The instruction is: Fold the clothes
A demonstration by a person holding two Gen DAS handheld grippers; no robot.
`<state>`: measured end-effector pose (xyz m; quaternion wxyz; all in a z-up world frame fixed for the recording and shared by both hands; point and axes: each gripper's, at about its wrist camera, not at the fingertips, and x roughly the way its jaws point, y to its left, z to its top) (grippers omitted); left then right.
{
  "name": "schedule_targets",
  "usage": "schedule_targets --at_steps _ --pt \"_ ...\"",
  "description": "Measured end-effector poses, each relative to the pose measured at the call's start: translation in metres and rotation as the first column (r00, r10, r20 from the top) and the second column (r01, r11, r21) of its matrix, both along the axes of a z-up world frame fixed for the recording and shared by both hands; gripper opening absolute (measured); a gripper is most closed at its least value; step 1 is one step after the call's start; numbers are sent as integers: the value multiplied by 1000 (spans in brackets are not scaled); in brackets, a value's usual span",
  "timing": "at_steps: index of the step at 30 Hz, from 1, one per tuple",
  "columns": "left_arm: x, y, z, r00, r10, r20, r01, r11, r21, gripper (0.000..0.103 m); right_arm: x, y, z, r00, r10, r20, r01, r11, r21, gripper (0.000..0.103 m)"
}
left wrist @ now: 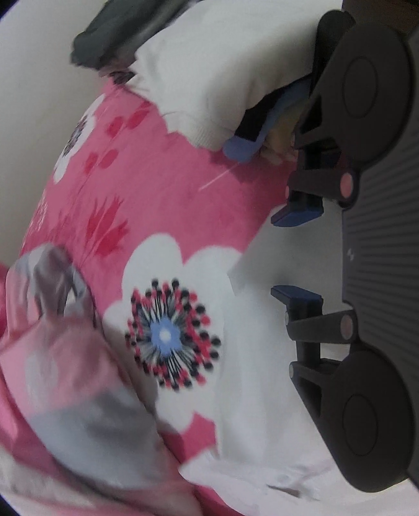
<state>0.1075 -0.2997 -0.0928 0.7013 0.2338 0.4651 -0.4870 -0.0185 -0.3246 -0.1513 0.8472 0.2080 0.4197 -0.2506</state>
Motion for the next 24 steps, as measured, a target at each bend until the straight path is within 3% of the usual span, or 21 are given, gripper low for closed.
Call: schedule_targets --at_steps 7,9,11,13,14,16,17,19,21,24 --pt "-16 -26 -8 993 -111 49 111 994 11 43 1 5 -7 999 -34 -35 35 999 15 35" --pt "-19 -32 -14 990 -127 69 125 992 29 34 0 4 -7 999 -38 -25 38 999 17 35" --pt "-20 -36 -22 987 -139 80 135 990 46 16 0 3 -8 999 -42 -15 42 999 20 32" --pt "-12 -34 -30 992 -110 60 107 993 57 3 0 3 -8 999 -44 -7 44 999 21 22" --pt "-9 -34 -34 994 -95 50 91 994 63 2 -1 2 -7 999 -44 -5 44 999 19 14" --pt "10 -21 -31 999 7 -42 -7 1000 6 2 -3 1 -5 999 -46 4 46 999 13 5" --pt "24 -11 -30 989 78 -128 -83 996 -34 1 -4 1 -4 999 -46 10 46 999 11 3" --pt "52 12 -29 930 201 -309 -242 965 -100 1 -7 3 0 998 -52 19 52 999 -12 1" --pt "76 38 -33 830 287 -479 -401 903 -153 1 -11 5 4 998 -60 28 61 997 -39 1" --pt "100 66 -46 697 350 -626 -553 818 -160 1 -14 6 8 997 -79 14 80 994 -78 0"
